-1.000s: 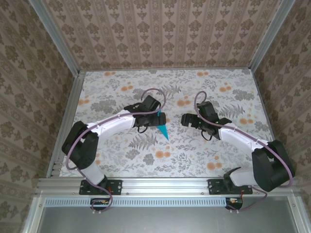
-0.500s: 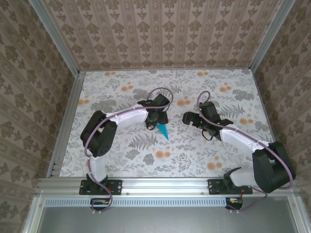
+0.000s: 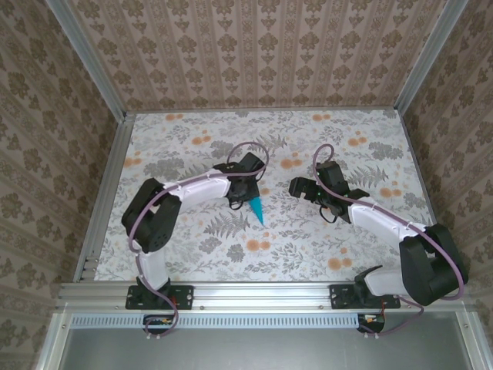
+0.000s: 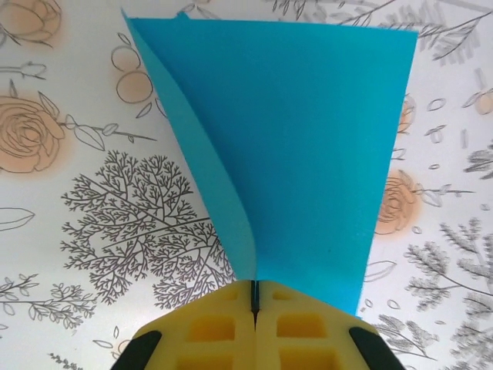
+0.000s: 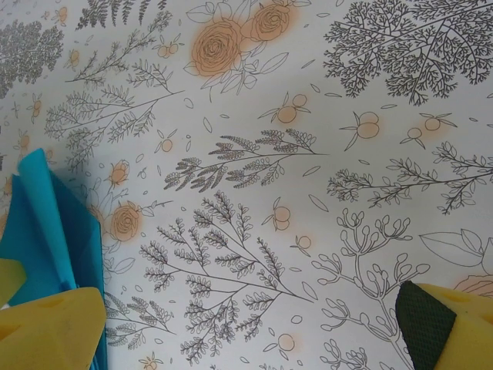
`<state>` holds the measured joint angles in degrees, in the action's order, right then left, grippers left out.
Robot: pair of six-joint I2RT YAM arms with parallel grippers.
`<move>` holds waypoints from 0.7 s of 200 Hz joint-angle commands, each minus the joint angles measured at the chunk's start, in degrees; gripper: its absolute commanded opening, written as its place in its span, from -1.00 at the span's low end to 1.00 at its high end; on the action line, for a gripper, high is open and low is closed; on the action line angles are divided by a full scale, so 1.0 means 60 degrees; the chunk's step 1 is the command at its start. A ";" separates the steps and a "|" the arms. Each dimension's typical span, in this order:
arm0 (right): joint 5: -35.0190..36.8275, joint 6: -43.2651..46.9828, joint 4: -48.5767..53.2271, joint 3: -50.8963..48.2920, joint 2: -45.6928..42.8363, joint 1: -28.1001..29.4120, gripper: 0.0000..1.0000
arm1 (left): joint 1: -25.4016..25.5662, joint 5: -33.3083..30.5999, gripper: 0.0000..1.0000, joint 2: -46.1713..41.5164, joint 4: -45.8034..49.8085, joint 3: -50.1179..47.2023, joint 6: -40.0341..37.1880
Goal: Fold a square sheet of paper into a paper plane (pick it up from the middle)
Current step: Move a paper plane to the center of the table.
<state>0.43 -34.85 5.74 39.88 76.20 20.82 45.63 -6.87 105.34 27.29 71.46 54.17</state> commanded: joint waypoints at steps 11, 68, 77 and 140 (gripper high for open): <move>-0.0137 -0.0215 -0.0155 -0.0069 -0.0242 -0.0071 0.99 | -0.0061 0.0579 -1.00 -0.1308 -0.1528 -0.0548 -0.0645; -0.1559 -0.0149 0.0258 0.0512 -0.0672 -0.0115 0.82 | -0.0360 0.2938 -1.00 -0.1448 -0.4559 -0.1527 -0.1310; -0.1818 -0.0221 0.0258 0.0557 -0.0608 -0.0103 0.73 | -0.0395 0.3320 -1.00 -0.1234 -0.4976 -0.1554 -0.1210; -0.2540 -0.0032 0.0457 0.0930 0.0229 0.0248 0.15 | -0.0644 0.4676 -1.00 0.0555 -0.6859 -0.1610 -0.0614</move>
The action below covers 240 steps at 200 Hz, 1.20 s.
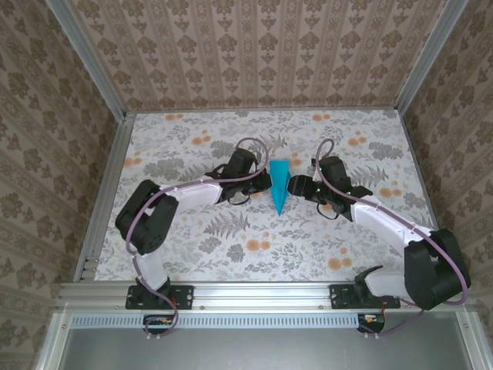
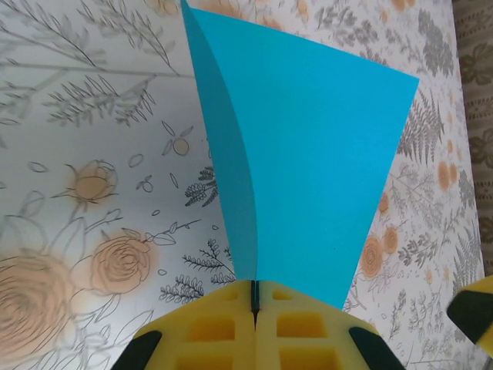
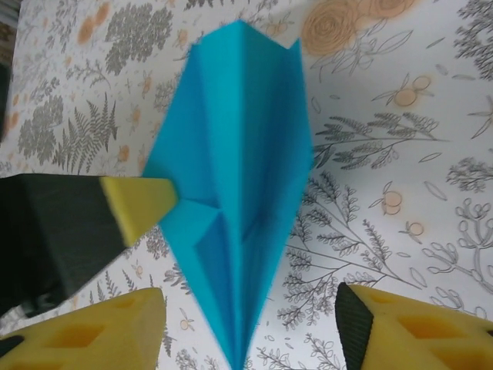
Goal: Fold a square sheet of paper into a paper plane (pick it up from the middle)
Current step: Move a paper plane to the center of the table.
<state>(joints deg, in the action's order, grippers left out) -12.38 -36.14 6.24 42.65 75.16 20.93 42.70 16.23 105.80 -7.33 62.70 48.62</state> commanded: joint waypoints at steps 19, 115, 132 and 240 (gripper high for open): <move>-0.0305 0.0346 0.0659 0.0784 0.0811 0.0468 0.09 | -0.0238 0.0973 -1.00 0.0769 -0.1535 -0.0367 0.0570; 0.0256 0.0590 0.1576 0.2043 0.2883 0.1302 -0.10 | -0.0389 0.0818 -1.00 0.0838 -0.2031 -0.1198 0.0759; 0.0350 0.0642 0.1739 0.2183 0.3119 0.1350 -0.10 | -0.0407 0.0820 -1.00 0.0853 -0.2045 -0.1192 0.0755; 0.0885 0.0711 0.2195 0.2811 0.4147 0.1536 -0.28 | -0.0423 0.0844 -1.00 0.0897 -0.2017 -0.1273 0.0839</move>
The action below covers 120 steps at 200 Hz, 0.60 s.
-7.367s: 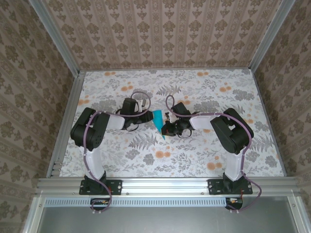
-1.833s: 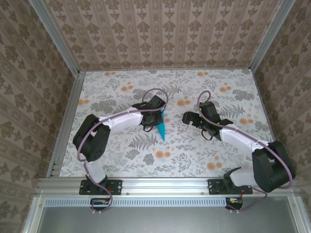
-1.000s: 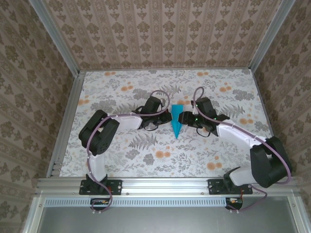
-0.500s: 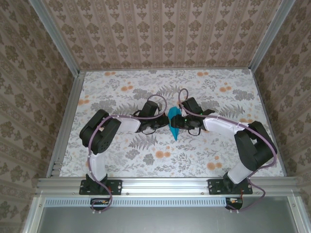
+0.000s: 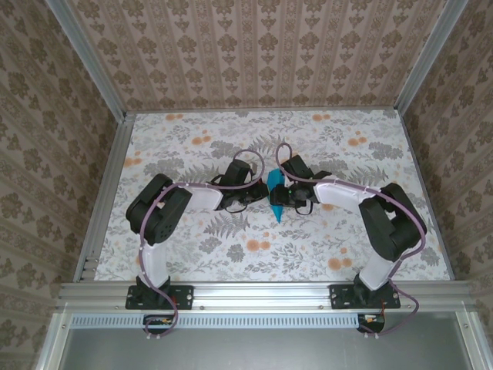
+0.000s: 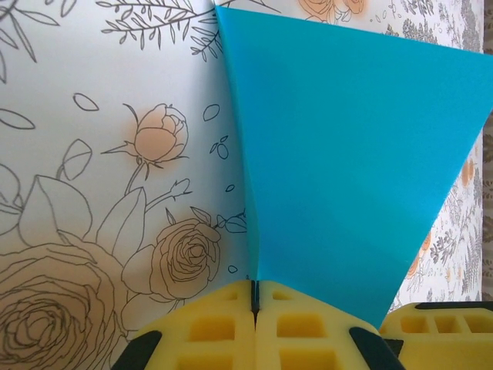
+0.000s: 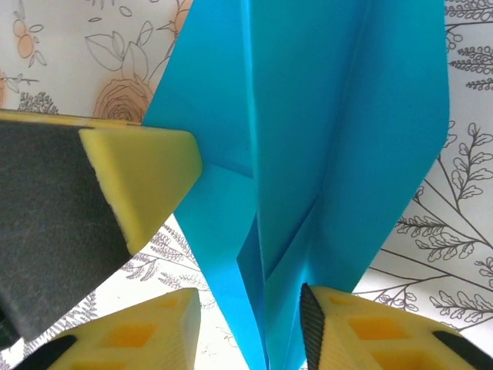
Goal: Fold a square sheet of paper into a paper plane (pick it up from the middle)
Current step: Move a paper plane to the center of the table.
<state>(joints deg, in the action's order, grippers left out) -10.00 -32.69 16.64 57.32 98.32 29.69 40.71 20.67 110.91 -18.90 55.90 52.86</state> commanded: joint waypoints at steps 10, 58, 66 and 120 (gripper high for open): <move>0.0608 0.0145 0.0514 0.0467 0.0422 0.0078 -0.30 | -0.0093 0.0072 -1.00 0.0004 -0.0075 -0.0175 0.0177; 0.1109 0.0148 0.0801 0.0925 0.0909 0.0189 -0.50 | -0.0156 -0.0022 -0.77 -0.0352 0.0251 -0.0215 0.0086; 0.1233 0.0187 0.0901 0.0998 0.0960 0.0207 -0.57 | -0.0203 -0.0080 -0.70 -0.0529 0.0340 -0.0280 0.0075; 0.2304 0.0406 0.1725 0.1434 0.0868 0.0367 -0.75 | -0.0889 -0.1366 -0.11 -0.2557 0.2380 -0.0961 -0.0352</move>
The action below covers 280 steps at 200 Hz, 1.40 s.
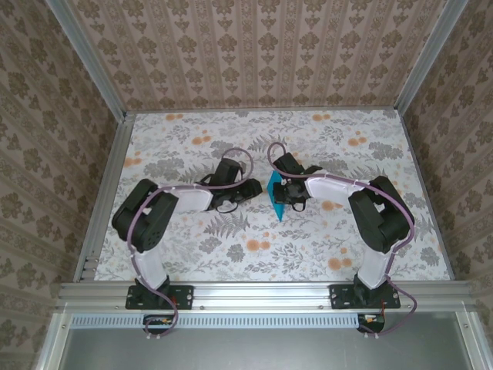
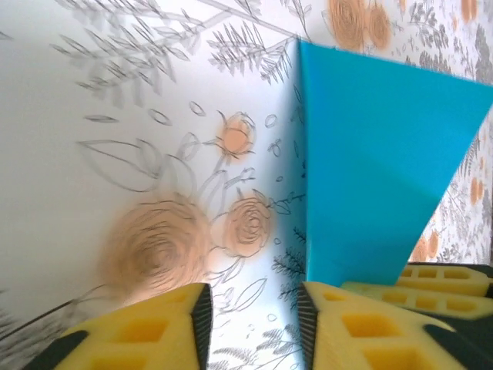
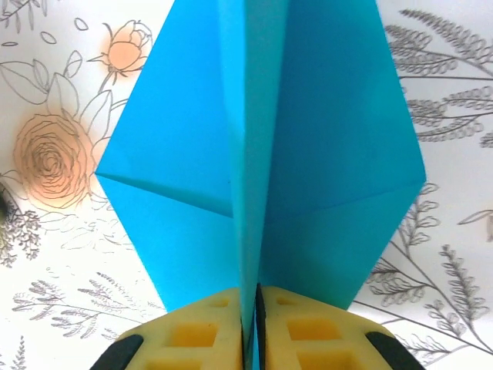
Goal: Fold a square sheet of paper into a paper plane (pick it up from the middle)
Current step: Move a paper plane to the center of the table.
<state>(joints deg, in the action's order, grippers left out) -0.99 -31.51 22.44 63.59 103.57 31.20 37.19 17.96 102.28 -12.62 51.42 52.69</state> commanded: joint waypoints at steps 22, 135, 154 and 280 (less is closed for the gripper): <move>0.0896 0.0211 0.0898 0.0605 0.0251 0.0146 -0.75 | -0.0477 -0.2098 0.16 -0.1915 0.3024 -0.0208 -0.0652; 0.1316 0.0215 0.1330 0.1630 0.1504 0.0293 -0.64 | -0.0877 -0.3677 0.67 -0.2968 0.4730 -0.0820 -0.0867; 0.1395 0.0188 0.1342 0.1698 0.1719 0.0308 -0.69 | -0.0891 -0.3777 0.73 -0.2998 0.4829 -0.0832 -0.0913; 0.2095 0.0824 0.2265 0.4296 0.2816 0.0139 -0.81 | -0.1458 -0.4455 1.00 -0.4425 0.5676 -0.1370 -0.1491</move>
<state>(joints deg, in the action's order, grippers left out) 9.28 -28.21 33.06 85.86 116.44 32.69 29.43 -7.40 78.13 18.74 44.53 45.56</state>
